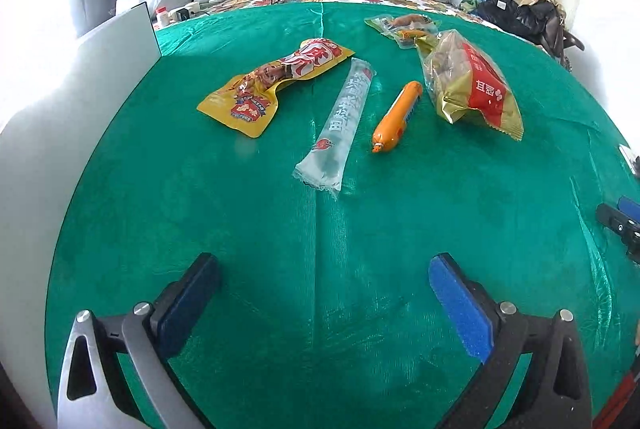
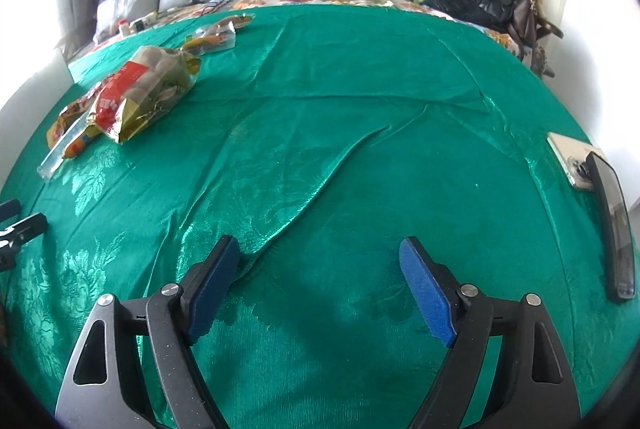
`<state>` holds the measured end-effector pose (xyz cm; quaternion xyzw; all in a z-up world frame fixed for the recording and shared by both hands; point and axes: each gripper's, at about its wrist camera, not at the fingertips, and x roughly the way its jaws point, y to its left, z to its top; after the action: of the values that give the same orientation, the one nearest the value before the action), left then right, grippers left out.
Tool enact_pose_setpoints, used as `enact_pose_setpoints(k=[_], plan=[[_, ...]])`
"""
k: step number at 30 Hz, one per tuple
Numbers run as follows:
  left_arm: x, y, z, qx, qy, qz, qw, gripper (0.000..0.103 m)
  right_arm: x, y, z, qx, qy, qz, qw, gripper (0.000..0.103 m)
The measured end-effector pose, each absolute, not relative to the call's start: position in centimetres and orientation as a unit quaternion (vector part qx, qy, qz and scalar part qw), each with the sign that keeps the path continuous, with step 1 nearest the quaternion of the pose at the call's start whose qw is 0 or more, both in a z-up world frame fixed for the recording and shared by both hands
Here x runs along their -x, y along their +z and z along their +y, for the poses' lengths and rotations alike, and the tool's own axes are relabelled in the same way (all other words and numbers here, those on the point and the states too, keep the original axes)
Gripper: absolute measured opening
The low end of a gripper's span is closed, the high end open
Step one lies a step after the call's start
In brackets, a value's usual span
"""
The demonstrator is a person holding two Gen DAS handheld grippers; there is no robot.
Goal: Organize snacks
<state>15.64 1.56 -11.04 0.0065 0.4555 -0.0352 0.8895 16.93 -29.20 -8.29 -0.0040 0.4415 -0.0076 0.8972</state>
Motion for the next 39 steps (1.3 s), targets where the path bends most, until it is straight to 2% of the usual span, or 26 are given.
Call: enact_pose_setpoints(k=[8,39], plan=[[-15.58,-11.08,1.52,-0.006,-0.035,0.455,0.89,0.103,-16.94,-8.34,-29.09,0.003,-0.004,0.445,0.896,0.091],[-15.42,-10.95,1.51,-0.005,-0.037,0.455,0.89,0.103,-16.97,-8.37,-28.98,0.003,-0.005,0.445,0.896,0.092]])
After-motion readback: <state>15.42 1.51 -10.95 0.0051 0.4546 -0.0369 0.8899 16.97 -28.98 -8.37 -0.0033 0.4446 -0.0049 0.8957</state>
